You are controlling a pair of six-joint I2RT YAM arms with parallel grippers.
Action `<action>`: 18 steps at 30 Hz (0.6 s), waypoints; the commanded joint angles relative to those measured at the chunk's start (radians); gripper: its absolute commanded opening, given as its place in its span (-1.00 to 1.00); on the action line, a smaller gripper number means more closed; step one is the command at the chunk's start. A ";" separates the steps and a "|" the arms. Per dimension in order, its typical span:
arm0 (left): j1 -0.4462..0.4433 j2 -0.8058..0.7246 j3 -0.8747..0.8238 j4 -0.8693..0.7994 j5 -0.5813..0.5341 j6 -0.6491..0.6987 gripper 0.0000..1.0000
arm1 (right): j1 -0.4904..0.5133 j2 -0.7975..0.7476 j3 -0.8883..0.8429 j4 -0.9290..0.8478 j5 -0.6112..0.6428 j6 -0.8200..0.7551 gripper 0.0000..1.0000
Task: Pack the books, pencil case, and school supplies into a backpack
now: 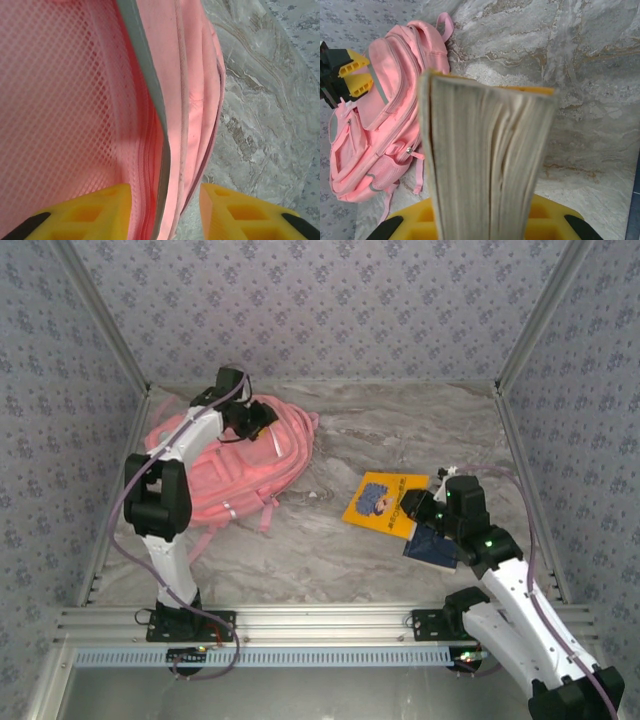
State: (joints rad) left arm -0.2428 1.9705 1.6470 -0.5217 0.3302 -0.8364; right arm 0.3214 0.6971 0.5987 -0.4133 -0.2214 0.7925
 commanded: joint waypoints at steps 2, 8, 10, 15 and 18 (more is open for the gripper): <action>0.002 0.059 0.068 0.006 0.024 0.008 -0.32 | -0.010 0.001 -0.007 0.101 -0.038 0.001 -1.00; 0.002 0.127 0.169 -0.063 -0.001 0.076 -0.41 | -0.010 0.024 -0.037 0.139 -0.036 0.011 -1.00; 0.000 0.133 0.181 -0.078 -0.034 0.096 -0.43 | -0.011 0.024 -0.047 0.148 -0.030 0.014 -1.00; -0.008 0.157 0.208 -0.101 -0.059 0.144 -0.60 | -0.009 0.027 -0.053 0.152 -0.022 0.019 -1.00; -0.022 0.195 0.259 -0.148 -0.064 0.187 -0.70 | -0.008 0.025 -0.044 0.141 -0.017 0.019 -1.00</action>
State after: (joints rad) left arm -0.2489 2.1189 1.8442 -0.6189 0.2871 -0.7143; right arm 0.3183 0.7341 0.5343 -0.3386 -0.2348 0.7959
